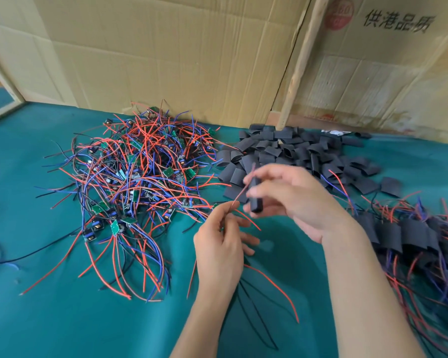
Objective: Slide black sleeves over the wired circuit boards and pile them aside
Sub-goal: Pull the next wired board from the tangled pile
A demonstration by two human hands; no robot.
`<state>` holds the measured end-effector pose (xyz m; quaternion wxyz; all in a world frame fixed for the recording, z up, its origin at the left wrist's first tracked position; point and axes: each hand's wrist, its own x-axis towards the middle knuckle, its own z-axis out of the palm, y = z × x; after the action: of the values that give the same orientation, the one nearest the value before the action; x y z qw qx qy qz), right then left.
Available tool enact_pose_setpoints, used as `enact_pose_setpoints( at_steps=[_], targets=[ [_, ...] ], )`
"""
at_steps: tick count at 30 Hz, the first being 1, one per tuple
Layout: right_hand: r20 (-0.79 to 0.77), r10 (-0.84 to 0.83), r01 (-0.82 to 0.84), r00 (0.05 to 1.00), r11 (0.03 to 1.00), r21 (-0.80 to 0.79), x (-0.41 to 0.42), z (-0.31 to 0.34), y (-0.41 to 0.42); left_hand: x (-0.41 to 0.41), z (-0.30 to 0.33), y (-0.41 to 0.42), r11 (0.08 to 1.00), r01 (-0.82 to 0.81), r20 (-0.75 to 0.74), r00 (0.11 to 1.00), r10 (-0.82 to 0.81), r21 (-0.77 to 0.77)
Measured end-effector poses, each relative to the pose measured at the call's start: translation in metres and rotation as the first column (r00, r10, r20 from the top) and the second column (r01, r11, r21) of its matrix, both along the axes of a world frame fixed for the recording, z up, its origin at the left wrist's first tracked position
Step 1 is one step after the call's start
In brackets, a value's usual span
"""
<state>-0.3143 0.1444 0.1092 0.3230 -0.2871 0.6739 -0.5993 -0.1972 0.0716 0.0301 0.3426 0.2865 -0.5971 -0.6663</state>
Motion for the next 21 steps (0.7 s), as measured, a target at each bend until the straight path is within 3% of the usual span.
enact_pose_setpoints(
  at_steps=[4, 7, 10, 16, 21],
  targets=[
    [0.105, -0.248, 0.27, 0.963, 0.884, -0.382, -0.01, 0.008, 0.007, 0.001, 0.002, 0.001, 0.998, -0.052, -0.003, 0.999, 0.052, 0.023],
    [0.084, -0.354, 0.351, 0.931, 0.811, -0.468, -0.018, 0.012, 0.017, 0.001, 0.002, 0.001, 0.998, -0.064, -0.021, 0.998, 0.065, 0.023],
    [-0.015, -0.392, 0.351, 0.92, 0.84, -0.413, -0.017, 0.01, 0.016, 0.0, 0.002, 0.002, 0.998, -0.062, -0.026, 0.998, 0.062, 0.007],
    [-0.132, -0.26, 0.226, 0.957, 0.948, -0.226, -0.006, 0.001, 0.0, 0.0, 0.0, 0.002, 0.998, -0.06, -0.033, 0.998, 0.06, -0.002],
    [-0.041, -0.14, 0.136, 0.989, 0.986, -0.096, 0.003, -0.013, -0.013, 0.001, 0.002, 0.002, 0.998, -0.03, -0.071, 0.997, 0.026, -0.063]
  ],
)
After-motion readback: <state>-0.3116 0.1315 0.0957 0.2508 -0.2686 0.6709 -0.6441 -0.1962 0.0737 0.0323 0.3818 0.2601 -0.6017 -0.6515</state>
